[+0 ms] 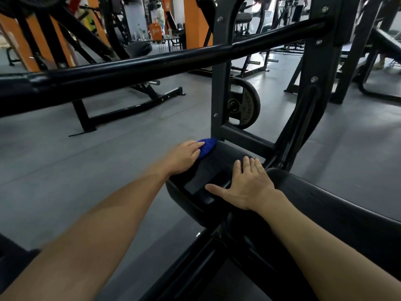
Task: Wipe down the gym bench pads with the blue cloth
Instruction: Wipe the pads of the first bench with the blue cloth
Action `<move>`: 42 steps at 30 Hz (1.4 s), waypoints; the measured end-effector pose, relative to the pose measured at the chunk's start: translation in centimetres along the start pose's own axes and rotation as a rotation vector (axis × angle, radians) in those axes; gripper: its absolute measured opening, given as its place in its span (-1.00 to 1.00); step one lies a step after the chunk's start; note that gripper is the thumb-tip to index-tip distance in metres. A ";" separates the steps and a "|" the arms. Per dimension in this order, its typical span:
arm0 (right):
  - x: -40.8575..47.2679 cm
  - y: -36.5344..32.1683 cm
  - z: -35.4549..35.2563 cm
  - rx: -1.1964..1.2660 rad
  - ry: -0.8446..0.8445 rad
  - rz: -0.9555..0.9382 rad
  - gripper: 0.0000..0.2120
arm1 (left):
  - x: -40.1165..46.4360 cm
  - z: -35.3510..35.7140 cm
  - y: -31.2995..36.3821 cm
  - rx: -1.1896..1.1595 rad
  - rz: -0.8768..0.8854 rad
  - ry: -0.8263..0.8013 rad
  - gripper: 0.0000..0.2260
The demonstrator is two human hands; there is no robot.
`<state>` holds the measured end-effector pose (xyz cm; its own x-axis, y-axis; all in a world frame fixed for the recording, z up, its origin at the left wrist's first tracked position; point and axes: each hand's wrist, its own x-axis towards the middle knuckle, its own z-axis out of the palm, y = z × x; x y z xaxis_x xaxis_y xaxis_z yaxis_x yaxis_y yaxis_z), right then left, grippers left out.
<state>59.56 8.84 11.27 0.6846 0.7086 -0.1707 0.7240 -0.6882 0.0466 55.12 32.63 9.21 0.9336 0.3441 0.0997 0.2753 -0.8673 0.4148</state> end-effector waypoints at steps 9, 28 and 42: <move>-0.6 -0.1 0.2 0.019 0.056 -0.007 0.25 | -12.5 3.6 3.5 -0.084 -0.296 0.371 -0.60; 1.1 4.2 1.2 0.125 0.067 -0.152 -0.42 | -14.8 4.9 7.7 0.219 0.125 0.318 -0.55; 1.6 5.9 1.2 0.160 0.129 -0.188 -0.23 | -9.0 2.9 8.4 0.228 0.200 -0.041 -0.55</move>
<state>64.83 5.71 10.11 0.5522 0.8330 -0.0346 0.8237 -0.5515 -0.1321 49.69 21.23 9.18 0.9818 0.1471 0.1201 0.1247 -0.9764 0.1763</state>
